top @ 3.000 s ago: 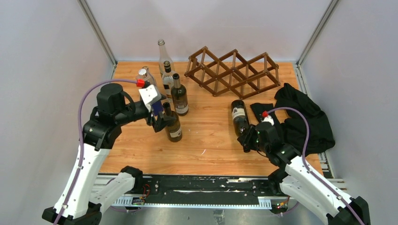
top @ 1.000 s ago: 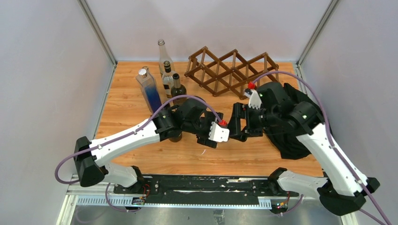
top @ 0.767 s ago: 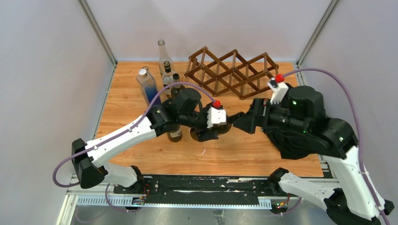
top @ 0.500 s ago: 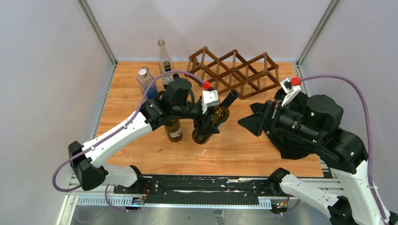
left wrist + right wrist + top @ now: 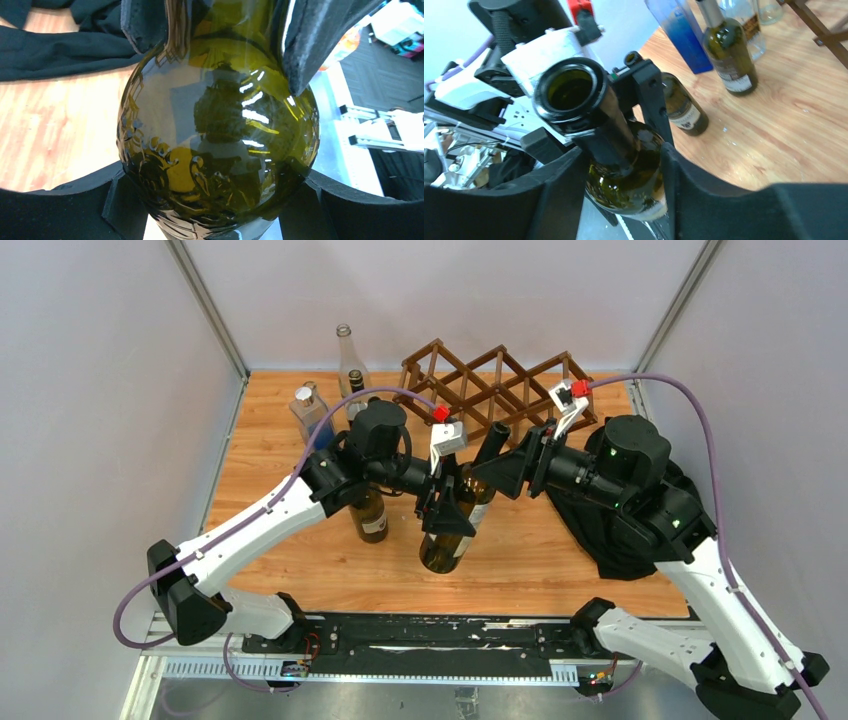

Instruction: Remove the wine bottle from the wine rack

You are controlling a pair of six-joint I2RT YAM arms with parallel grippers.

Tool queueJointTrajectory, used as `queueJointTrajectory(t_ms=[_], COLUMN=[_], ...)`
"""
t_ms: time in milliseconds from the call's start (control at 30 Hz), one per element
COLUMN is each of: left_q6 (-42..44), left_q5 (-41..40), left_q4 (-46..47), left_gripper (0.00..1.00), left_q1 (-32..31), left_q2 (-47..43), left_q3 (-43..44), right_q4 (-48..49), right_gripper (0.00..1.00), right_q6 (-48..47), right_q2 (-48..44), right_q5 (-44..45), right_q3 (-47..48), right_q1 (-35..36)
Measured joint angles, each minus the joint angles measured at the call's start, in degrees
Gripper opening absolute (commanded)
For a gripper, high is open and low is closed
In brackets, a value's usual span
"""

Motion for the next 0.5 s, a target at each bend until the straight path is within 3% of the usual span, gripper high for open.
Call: queueJointTrajectory(t_ms=[200, 333, 433, 467, 500], left_q6=[-3.58, -4.02, -4.02, -4.0, -3.96], left_q5=[2.67, 3.69, 4.13, 4.24, 4.31], left_q4=[0.09, 0.07, -0.17, -0.35, -0.59], left_gripper=[0.0, 0.01, 0.16, 0.23, 0.42], left_q1=[0.44, 0.79, 1.05, 1.09, 1.11], left_q2=[0.0, 0.0, 0.0, 0.0, 0.0], left_q3=[-0.02, -0.02, -0.02, -0.02, -0.02], right_q4=[7.32, 9.53, 10.32, 10.4, 10.4], right_gripper=[0.35, 0.17, 0.0, 0.0, 0.0], right_q6=[-0.44, -0.46, -0.63, -0.68, -0.68], right_q2=[-0.59, -0.63, -0.79, -0.79, -0.79], right_q5=[-2.84, -3.76, -4.09, -4.26, -4.37], right_q3=[-3.06, -4.2, -4.44, -4.52, -4.57], right_q1=[0.0, 0.0, 0.0, 0.0, 0.0])
